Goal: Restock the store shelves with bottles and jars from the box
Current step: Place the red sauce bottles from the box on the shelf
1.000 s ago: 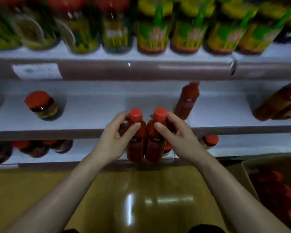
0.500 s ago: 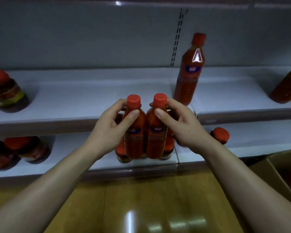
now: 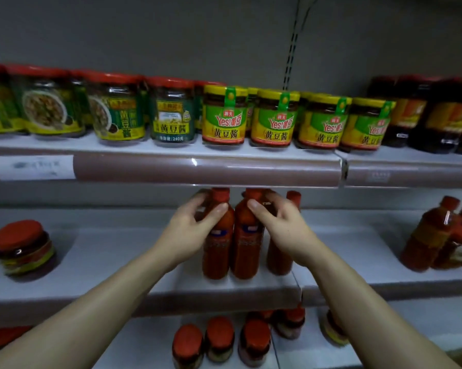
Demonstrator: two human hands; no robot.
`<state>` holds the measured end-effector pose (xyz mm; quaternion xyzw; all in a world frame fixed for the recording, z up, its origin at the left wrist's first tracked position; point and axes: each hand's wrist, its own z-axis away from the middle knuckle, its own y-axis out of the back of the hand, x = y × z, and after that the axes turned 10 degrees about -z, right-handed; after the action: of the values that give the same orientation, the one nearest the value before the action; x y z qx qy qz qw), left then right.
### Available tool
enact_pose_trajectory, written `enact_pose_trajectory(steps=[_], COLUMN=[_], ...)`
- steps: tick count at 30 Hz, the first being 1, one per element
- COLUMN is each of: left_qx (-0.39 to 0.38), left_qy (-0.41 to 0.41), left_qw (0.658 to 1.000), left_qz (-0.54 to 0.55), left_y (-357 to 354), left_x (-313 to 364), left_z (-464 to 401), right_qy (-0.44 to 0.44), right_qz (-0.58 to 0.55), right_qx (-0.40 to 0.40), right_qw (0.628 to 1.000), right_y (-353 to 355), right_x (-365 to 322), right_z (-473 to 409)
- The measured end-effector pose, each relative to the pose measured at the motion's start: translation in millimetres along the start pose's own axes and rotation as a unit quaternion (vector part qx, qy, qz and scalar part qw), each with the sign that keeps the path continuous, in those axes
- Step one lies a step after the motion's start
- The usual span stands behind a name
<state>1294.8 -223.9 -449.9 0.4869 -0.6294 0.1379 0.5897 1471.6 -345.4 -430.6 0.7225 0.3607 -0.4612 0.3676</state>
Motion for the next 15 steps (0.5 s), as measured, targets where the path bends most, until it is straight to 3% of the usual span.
enact_pose_trajectory(steps=[5, 15], left_qx=[-0.002, -0.004], left_qy=[0.025, -0.02], left_qw=[0.999, 0.999], left_qz=[-0.027, -0.04], left_y=[-20, -24], left_x=[-27, -40], left_z=[-19, -28], right_qy=[-0.046, 0.041], right_qz=[0.12, 0.301], right_qx=[0.018, 0.101], right_qw=[0.992, 0.947], right_y=[-8, -16], right_x=[24, 20], right_z=[-9, -13])
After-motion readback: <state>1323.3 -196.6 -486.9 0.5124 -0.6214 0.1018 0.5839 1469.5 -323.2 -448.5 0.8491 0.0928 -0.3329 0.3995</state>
